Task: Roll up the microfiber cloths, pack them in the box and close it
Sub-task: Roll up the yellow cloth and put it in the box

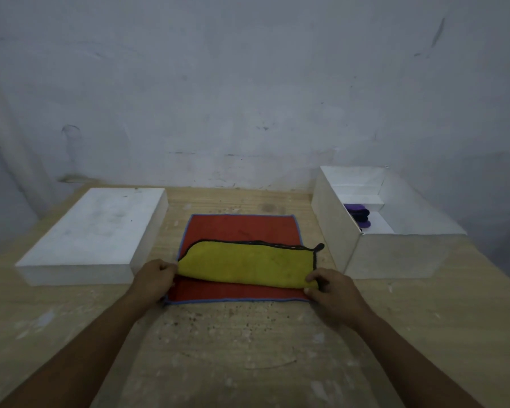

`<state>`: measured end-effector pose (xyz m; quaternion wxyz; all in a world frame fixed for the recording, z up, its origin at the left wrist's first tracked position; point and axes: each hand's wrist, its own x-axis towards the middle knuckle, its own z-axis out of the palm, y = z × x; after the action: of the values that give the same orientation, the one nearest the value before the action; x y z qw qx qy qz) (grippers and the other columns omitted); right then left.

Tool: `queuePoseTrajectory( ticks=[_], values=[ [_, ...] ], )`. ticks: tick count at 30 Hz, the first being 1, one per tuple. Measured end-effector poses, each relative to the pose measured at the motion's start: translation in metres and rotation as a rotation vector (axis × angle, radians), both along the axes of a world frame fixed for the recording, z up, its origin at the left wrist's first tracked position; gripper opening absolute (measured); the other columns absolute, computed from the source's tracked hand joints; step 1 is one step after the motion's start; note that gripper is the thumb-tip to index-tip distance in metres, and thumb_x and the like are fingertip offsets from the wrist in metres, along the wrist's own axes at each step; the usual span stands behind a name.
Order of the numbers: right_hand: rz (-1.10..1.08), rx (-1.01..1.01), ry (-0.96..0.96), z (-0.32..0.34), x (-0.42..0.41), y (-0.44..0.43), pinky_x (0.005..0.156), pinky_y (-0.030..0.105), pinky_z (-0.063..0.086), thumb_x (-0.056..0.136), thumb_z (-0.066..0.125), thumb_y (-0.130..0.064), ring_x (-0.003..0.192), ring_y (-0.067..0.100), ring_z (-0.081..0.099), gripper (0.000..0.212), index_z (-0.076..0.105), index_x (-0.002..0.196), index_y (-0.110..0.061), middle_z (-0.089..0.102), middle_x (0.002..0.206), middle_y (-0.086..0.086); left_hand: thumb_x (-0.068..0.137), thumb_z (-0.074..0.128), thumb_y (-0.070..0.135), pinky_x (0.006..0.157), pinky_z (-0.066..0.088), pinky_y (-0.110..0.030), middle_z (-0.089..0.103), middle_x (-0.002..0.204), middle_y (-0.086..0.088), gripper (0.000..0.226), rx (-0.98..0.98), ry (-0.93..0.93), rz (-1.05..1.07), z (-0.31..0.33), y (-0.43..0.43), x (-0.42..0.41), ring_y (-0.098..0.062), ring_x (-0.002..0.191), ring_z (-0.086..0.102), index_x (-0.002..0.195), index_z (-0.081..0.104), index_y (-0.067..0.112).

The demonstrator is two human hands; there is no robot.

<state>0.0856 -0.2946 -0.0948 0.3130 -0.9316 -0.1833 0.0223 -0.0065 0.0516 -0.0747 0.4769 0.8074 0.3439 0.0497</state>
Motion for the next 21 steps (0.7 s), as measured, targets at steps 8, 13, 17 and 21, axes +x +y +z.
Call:
queuePoseTrajectory(
  ticks=[8, 13, 17, 21],
  values=[
    [0.134, -0.233, -0.192, 0.008, -0.003, -0.013, 0.076, 0.03, 0.042, 0.085, 0.066, -0.018, 0.095, 0.018, 0.044, 0.021, 0.065, 0.106, -0.02, 0.045, 0.089, -0.002, 0.091, 0.062, 0.014, 0.048, 0.046, -0.023, 0.063, 0.072, -0.01, 0.015, -0.437, -0.195, 0.104, 0.012, -0.003, -0.015, -0.011, 0.06, 0.061, 0.077, 0.056, 0.009],
    [0.245, -0.255, -0.17, 0.018, -0.014, -0.03, 0.072, 0.025, 0.038, 0.087, 0.066, -0.022, 0.086, 0.011, 0.044, 0.015, 0.071, 0.101, -0.023, 0.048, 0.086, -0.004, 0.088, 0.065, 0.011, 0.046, 0.043, -0.019, 0.065, 0.075, -0.013, 0.003, -0.372, -0.205, -0.037, 0.018, 0.01, -0.043, -0.017, 0.059, 0.059, 0.089, 0.063, 0.013],
    [0.32, -0.151, -0.04, 0.025, -0.023, -0.043, 0.07, 0.016, 0.038, 0.079, 0.076, -0.024, 0.084, 0.004, 0.051, 0.017, 0.065, 0.083, -0.036, 0.052, 0.093, -0.008, 0.085, 0.068, 0.012, 0.057, 0.045, -0.021, 0.07, 0.083, -0.012, 0.017, -0.362, -0.175, -0.195, 0.012, 0.026, -0.064, -0.011, 0.067, 0.061, 0.101, 0.073, 0.008],
    [0.324, 0.011, 0.106, 0.022, -0.021, -0.049, 0.085, 0.021, 0.048, 0.078, 0.077, -0.023, 0.109, -0.002, 0.055, 0.011, 0.068, 0.079, -0.03, 0.054, 0.122, -0.022, 0.061, 0.087, 0.011, 0.064, 0.057, -0.02, 0.075, 0.097, -0.013, 0.04, -0.386, -0.137, -0.315, 0.005, 0.034, -0.074, -0.015, 0.079, 0.071, 0.098, 0.074, 0.007]
  ],
)
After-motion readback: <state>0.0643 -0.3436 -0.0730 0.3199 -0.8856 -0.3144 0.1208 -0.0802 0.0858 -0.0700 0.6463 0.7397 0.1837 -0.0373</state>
